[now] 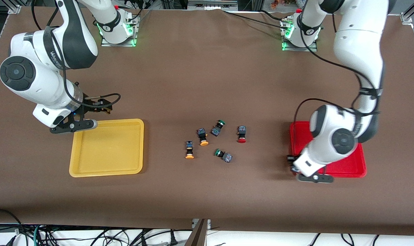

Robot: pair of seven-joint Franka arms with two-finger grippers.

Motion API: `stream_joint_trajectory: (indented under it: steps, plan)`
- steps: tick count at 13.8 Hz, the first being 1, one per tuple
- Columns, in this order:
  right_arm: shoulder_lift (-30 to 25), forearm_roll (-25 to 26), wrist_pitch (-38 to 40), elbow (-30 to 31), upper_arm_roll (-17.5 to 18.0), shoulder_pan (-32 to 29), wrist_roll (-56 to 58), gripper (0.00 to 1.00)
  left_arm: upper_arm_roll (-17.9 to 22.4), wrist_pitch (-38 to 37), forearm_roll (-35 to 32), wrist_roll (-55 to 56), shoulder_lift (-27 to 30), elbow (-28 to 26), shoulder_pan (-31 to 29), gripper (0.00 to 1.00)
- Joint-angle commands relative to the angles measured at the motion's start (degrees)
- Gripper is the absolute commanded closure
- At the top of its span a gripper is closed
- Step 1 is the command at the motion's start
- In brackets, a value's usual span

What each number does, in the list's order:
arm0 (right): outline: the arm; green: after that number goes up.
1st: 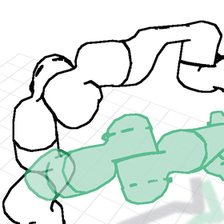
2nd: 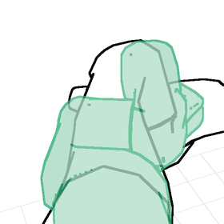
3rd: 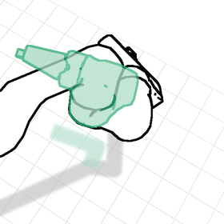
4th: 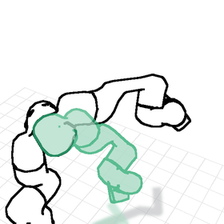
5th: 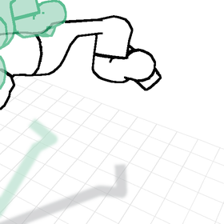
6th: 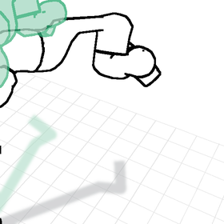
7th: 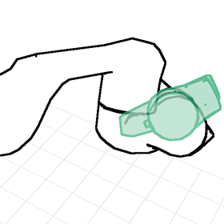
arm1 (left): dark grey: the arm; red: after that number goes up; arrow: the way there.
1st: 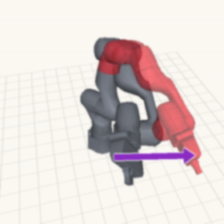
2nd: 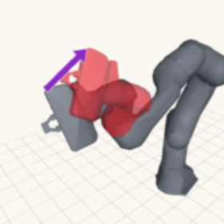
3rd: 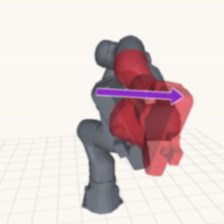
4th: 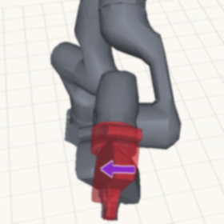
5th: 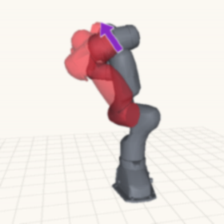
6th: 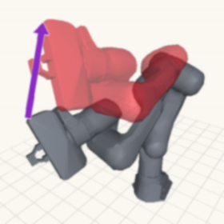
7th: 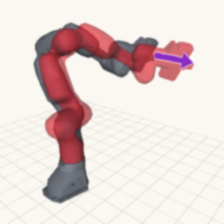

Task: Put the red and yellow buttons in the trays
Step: 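Place the red button in the red tray while the right gripper reaches buttons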

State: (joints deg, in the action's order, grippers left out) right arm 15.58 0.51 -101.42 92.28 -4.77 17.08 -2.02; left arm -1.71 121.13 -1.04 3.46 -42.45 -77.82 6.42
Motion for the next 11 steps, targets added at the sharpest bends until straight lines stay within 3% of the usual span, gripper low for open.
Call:
stream_joint_trajectory:
  steps: [1, 5, 9, 11]
  plan:
    - [0.33, 0.29, 0.87, -1.40, -0.06, 0.15, 0.35, 0.00, -1.11, 0.33, -0.19, -9.23, 5.61, -9.17, -6.83, 0.93]
    - [1.99, 0.81, 0.43, -1.40, -0.15, -0.03, 4.72, 0.00, -2.25, 0.42, 3.93, -19.71, 6.15, -12.17, -16.78, 0.91]
    - [6.29, -4.88, -4.66, -1.48, 0.29, 1.80, 4.04, 0.00, -2.25, 1.55, 4.02, -21.30, 5.98, -15.60, -22.06, 0.88]
    - [9.89, -5.34, -9.64, -2.88, 0.38, 5.06, 2.73, 0.00, -2.25, 6.20, 4.90, -21.04, 6.41, -19.80, -22.16, 0.88]
